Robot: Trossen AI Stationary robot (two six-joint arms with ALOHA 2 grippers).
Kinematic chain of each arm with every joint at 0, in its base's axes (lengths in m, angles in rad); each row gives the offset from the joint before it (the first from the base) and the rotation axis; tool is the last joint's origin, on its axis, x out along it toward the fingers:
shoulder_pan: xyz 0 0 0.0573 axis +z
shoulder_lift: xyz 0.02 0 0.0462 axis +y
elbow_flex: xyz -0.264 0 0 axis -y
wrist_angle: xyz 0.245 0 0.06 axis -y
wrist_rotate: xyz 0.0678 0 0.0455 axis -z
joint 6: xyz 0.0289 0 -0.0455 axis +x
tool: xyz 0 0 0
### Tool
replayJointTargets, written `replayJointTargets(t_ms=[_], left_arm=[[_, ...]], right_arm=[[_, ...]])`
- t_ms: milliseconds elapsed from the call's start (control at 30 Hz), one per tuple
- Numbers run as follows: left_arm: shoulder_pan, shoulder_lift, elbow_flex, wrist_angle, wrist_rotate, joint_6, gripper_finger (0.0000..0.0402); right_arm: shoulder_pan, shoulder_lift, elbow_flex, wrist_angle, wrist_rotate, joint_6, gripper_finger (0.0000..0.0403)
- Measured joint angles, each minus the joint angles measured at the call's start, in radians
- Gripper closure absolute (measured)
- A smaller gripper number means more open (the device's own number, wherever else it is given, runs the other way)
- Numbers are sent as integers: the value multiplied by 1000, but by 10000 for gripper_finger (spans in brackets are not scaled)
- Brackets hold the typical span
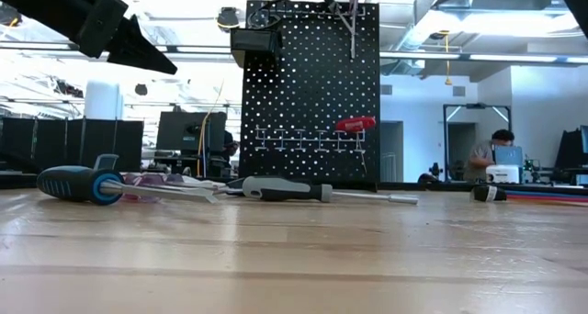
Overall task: Hang tools onto peg board
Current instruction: Hang the right grey screwdriver on the peg board, then hang the grey screwdriver on the pegboard
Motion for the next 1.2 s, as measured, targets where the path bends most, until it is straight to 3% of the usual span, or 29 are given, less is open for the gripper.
replayJointTargets(t_ms=[467,1067,1200], left_arm=[[0,0,0,0,0,0,401],[0,0,0,0,0,0,402],[0,0,0,0,0,0,402]], right_arm=[[5,-2,0,-32,224,-90,395],[56,-2,0,-45,225,-119,375],[75,-2,0,-46,175,-146,359]])
